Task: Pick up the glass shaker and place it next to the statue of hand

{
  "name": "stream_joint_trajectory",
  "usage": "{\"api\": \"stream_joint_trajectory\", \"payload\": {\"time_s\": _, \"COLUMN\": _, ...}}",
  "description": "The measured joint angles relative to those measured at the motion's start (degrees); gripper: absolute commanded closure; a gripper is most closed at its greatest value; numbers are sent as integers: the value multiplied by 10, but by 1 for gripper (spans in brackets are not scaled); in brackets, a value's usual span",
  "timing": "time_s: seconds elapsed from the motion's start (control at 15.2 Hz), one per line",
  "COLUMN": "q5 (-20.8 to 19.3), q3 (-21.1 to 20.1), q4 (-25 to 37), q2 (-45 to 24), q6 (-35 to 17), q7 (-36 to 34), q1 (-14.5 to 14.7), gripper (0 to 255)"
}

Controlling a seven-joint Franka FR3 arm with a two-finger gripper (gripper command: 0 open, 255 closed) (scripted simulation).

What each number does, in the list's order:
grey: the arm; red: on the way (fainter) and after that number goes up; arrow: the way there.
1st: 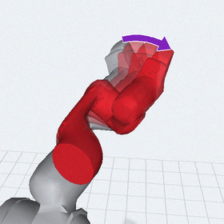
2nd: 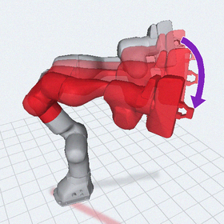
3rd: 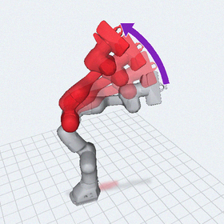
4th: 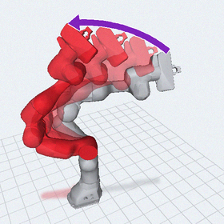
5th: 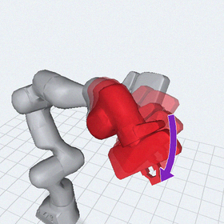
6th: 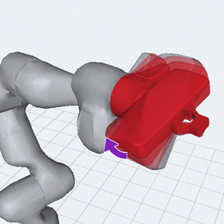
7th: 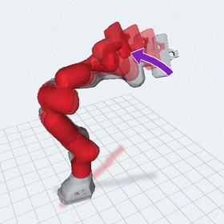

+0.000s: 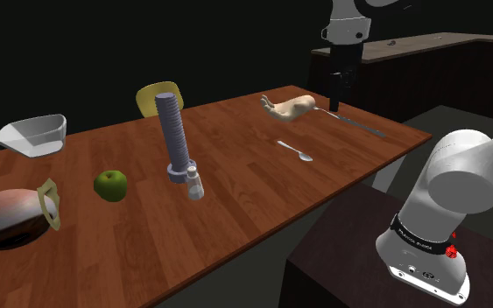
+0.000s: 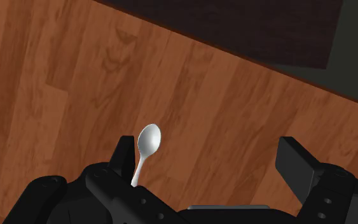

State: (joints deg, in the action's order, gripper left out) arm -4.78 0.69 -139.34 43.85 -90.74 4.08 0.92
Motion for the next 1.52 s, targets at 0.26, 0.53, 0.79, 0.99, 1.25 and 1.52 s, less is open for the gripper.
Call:
{"api": "stream_joint_trajectory", "payload": {"time_s": 0.26, "q5": 14, "q3": -19, "q4": 7, "q2": -33, "q6": -24, "q7": -21, "q1": 9, "gripper": 0}}
{"api": "stream_joint_trajectory", "payload": {"time_s": 0.53, "q5": 36, "q3": -54, "q4": 32, "q2": -96, "q6": -61, "q7": -61, "q1": 25, "gripper": 0}}
{"api": "stream_joint_trajectory", "payload": {"time_s": 0.79, "q5": 49, "q3": -85, "q4": 64, "q2": -165, "q6": -98, "q7": -97, "q1": 37, "gripper": 0}}
{"api": "stream_joint_trajectory", "payload": {"time_s": 0.99, "q5": 53, "q3": -106, "q4": 91, "q2": -216, "q6": -122, "q7": -124, "q1": 44, "gripper": 0}}
{"api": "stream_joint_trajectory", "payload": {"time_s": 1.25, "q5": 51, "q3": -133, "q4": 133, "q2": -290, "q6": -153, "q7": -159, "q1": 53, "gripper": 0}}
{"api": "stream_joint_trajectory", "payload": {"time_s": 1.52, "q5": 37, "q3": -157, "q4": 204, "q2": -377, "q6": -166, "q7": -197, "q1": 62, "gripper": 0}}
